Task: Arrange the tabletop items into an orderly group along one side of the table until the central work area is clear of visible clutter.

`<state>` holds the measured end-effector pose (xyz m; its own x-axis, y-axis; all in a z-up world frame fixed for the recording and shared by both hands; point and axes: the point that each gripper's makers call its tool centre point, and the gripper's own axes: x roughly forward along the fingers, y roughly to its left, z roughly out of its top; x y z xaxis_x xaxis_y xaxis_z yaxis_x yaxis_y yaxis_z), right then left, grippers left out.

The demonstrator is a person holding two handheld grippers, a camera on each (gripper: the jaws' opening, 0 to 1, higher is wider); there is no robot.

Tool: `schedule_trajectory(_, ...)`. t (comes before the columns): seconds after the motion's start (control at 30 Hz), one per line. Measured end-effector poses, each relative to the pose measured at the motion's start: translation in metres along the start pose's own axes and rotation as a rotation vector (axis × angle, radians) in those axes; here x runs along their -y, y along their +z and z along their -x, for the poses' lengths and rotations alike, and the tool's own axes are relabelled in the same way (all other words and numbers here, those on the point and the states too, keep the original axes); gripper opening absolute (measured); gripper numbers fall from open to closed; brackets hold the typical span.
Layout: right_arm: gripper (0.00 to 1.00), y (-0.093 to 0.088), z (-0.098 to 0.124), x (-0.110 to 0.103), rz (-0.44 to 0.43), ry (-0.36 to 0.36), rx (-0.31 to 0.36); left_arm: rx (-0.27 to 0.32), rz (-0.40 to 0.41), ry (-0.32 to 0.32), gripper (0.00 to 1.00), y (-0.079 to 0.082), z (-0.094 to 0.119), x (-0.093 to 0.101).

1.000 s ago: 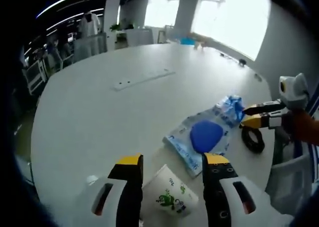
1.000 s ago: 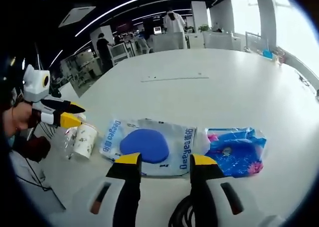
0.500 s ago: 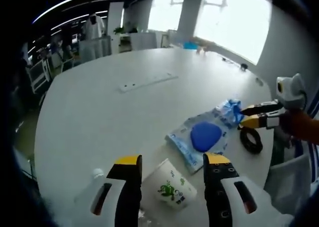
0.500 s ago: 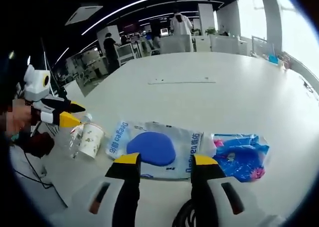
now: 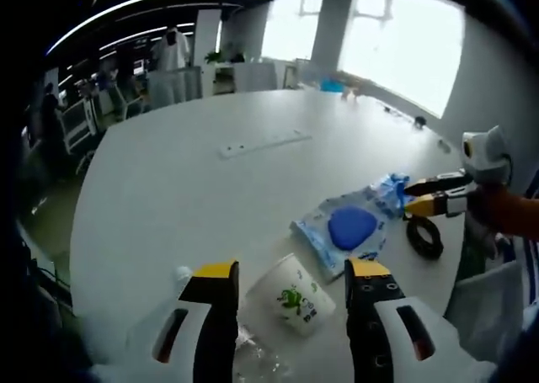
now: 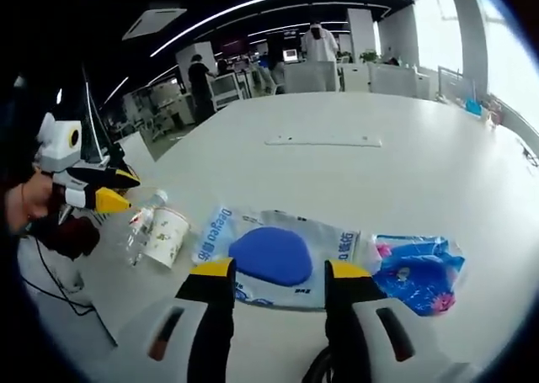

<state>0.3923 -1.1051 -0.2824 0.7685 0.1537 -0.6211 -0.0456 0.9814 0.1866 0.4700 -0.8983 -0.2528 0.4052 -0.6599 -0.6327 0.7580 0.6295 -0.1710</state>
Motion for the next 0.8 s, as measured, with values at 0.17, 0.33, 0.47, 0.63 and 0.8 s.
schedule_trajectory(0.17,0.41,0.002,-0.002,-0.006,0.017,0.021,0.001,0.012,0.009,0.022,0.47,-0.006,0.014,-0.005)
schedule_trajectory(0.33,0.43,0.005,-0.004,-0.017,0.04,0.054,0.001,0.024,0.025,0.039,0.47,-0.01,0.025,-0.009)
schedule_trajectory(0.47,0.44,0.009,-0.005,-0.025,0.06,0.085,0.009,0.035,0.031,0.056,0.47,-0.013,0.036,-0.011)
schedule_trajectory(0.63,0.44,0.014,-0.004,-0.033,0.086,0.115,0.017,0.053,0.047,0.073,0.47,-0.016,0.048,-0.011)
schedule_trajectory(0.8,0.47,0.018,-0.005,-0.042,0.114,0.158,0.021,0.067,0.061,0.085,0.46,-0.02,0.058,-0.009)
